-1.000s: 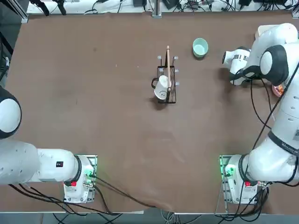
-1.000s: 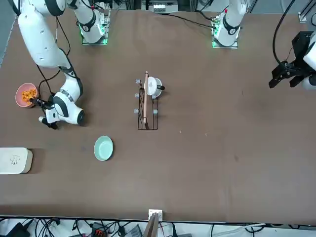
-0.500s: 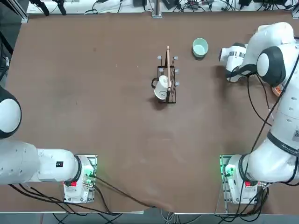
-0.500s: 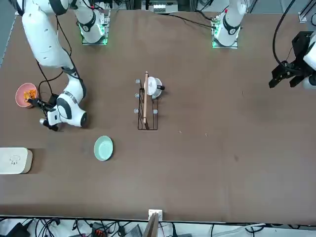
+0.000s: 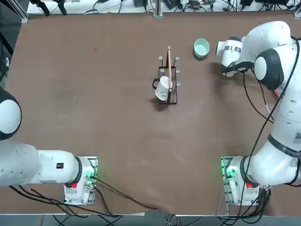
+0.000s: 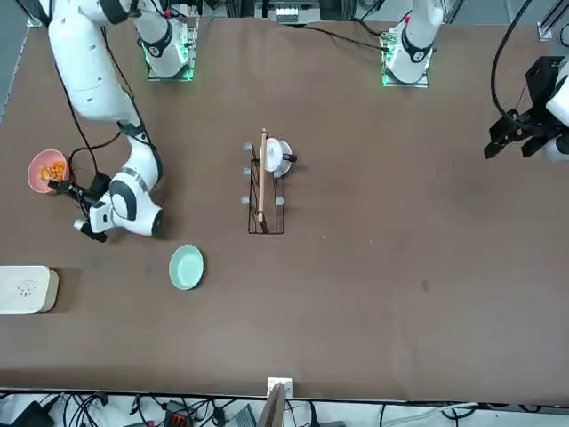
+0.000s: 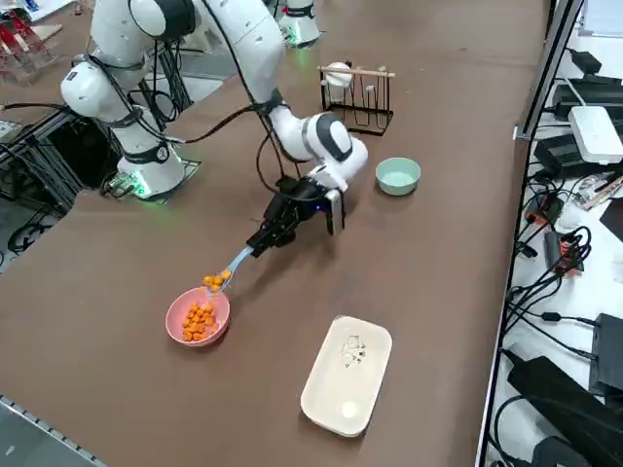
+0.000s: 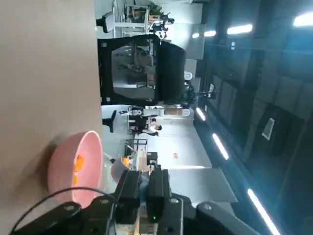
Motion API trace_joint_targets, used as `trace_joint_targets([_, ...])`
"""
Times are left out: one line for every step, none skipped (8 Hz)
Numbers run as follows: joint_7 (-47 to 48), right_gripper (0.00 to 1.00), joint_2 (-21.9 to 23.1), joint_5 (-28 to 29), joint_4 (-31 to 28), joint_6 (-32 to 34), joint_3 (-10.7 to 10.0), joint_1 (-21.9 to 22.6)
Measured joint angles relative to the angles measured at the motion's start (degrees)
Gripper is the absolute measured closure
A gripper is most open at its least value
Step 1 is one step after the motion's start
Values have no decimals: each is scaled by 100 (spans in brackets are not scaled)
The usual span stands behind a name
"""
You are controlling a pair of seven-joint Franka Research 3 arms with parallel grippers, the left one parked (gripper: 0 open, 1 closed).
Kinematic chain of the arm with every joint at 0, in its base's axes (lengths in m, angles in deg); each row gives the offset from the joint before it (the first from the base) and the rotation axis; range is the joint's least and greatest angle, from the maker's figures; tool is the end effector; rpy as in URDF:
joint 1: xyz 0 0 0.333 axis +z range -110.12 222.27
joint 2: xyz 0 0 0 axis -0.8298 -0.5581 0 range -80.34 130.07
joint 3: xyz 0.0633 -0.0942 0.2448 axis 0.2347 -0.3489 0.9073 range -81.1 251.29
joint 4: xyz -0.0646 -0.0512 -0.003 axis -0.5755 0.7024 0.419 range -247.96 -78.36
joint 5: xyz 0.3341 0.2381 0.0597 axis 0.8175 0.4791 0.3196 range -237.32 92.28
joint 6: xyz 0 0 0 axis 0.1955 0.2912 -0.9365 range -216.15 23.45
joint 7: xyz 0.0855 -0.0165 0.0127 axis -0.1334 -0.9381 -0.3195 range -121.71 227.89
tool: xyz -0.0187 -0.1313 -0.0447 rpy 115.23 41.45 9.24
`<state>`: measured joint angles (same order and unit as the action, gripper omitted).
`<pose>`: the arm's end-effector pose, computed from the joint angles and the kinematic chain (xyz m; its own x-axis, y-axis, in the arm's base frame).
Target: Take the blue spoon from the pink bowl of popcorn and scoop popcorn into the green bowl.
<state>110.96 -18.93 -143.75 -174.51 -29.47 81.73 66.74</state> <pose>0.5455 -0.0788 0.1079 0.9709 -0.2396 0.0028 0.0060 0.0359 0.9993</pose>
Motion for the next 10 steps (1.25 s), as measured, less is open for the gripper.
trace_joint_targets([-214,89,6,72,236,179,9,204])
trace_joint_targets([-438,89,12,183,524,297,15,409])
trace_joint_targets([-746,89,18,333,879,344,23,633])
trace_joint_targets([-1090,89,20,444,1256,382,31,889])
trace_joint_targets([-1368,89,9,494,1600,493,39,1177])
trace_joint_targets([-1606,89,-45,512,1886,696,43,1442])
trace_joint_targets([-1806,89,-179,502,2124,953,43,1681])
trace_joint_targets([-1920,89,-383,466,2335,1198,38,1889])
trace_joint_targets([-2060,89,-593,411,2552,1378,31,2072])
trace_joint_targets([-2196,89,-720,333,2717,1473,25,2226])
